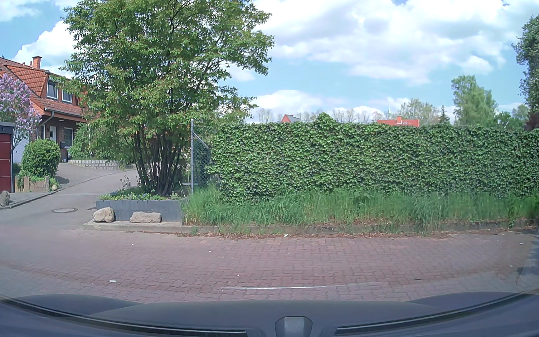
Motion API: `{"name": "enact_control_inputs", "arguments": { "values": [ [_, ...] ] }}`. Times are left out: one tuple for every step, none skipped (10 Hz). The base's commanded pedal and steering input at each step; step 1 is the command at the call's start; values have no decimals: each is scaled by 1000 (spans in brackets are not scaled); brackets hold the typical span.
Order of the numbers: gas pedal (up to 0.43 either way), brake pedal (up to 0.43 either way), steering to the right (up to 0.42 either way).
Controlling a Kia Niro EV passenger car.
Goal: Follow the waypoints while adhering to traffic rules and regulations
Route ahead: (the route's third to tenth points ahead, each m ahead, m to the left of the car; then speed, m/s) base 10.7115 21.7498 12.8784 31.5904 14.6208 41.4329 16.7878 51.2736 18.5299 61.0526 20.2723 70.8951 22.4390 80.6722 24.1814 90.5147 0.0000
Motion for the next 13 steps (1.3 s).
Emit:
{"name": "enact_control_inputs", "arguments": {
  "values": [
    [0,183,-24],
    [0,171,-26],
    [0,171,-27],
    [0,171,-28],
    [0,171,-27],
    [0,165,-28],
    [0,165,-28],
    [0,165,-27],
    [0,165,-28],
    [0,189,-26],
    [0,207,-25],
    [0,220,-22],
    [0,220,-20]
  ]
}}
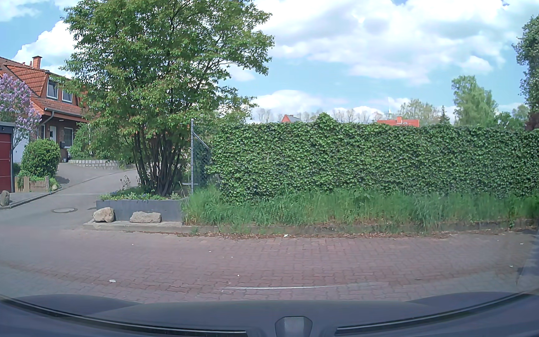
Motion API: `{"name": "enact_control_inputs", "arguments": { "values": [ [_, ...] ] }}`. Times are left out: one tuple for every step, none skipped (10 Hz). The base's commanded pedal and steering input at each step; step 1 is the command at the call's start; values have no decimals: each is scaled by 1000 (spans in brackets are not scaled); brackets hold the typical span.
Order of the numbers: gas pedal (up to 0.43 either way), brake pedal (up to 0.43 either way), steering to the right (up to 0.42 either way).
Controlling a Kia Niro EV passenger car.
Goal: Follow the waypoints while adhering to traffic rules and regulations
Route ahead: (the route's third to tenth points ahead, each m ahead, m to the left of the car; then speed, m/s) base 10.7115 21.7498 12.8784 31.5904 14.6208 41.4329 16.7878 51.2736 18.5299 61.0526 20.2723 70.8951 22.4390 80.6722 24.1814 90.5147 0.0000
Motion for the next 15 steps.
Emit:
{"name": "enact_control_inputs", "arguments": {
  "values": [
    [0,220,-19],
    [0,213,-19],
    [0,195,-19],
    [0,189,-19],
    [0,189,-19],
    [0,195,-19],
    [0,195,-19],
    [0,201,-19],
    [0,201,-19],
    [0,201,-19],
    [0,201,-19],
    [0,195,-19],
    [0,201,-19],
    [0,201,-16],
    [0,201,-11]
  ]
}}
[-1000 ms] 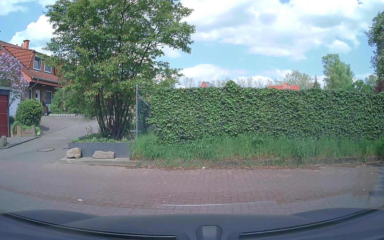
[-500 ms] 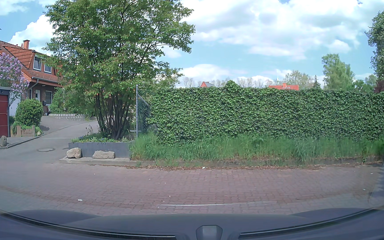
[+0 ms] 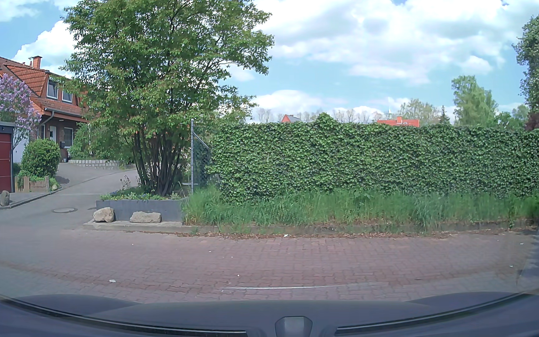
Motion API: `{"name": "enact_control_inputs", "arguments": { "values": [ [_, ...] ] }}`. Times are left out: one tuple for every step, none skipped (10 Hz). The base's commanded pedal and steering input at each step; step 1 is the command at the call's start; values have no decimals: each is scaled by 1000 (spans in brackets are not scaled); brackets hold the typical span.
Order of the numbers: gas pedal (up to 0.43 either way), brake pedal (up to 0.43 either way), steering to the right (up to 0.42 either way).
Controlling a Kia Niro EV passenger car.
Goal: Follow the waypoints while adhering to traffic rules and regulations
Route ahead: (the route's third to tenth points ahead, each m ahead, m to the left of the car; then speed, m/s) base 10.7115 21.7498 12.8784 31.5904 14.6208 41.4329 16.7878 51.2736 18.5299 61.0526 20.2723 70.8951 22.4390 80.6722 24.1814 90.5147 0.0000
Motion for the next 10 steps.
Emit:
{"name": "enact_control_inputs", "arguments": {
  "values": [
    [0,195,-8],
    [0,201,-8],
    [0,201,-8],
    [0,201,-8],
    [0,201,-8],
    [0,201,-8],
    [0,201,-8],
    [0,201,-8],
    [0,201,-8],
    [0,207,-8]
  ]
}}
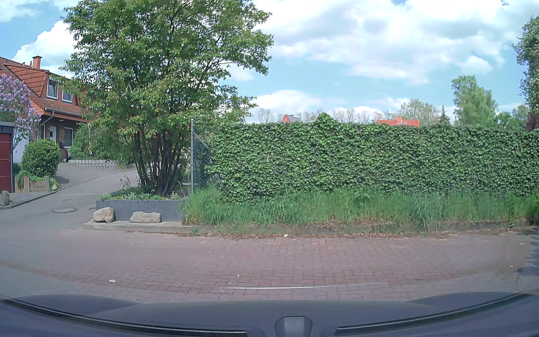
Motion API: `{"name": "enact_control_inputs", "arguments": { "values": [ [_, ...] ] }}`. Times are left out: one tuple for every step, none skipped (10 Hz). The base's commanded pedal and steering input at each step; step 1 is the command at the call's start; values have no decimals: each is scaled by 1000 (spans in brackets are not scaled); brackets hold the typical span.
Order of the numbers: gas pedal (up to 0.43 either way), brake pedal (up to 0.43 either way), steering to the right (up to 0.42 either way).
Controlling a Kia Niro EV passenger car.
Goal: Follow the waypoints while adhering to traffic rules and regulations
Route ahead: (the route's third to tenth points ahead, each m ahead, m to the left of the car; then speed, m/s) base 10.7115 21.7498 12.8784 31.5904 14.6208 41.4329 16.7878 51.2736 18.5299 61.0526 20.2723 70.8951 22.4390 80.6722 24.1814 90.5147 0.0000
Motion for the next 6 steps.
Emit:
{"name": "enact_control_inputs", "arguments": {
  "values": [
    [0,201,-8],
    [0,207,-9],
    [0,201,-8],
    [0,201,-9],
    [0,207,-9],
    [0,201,-9]
  ]
}}
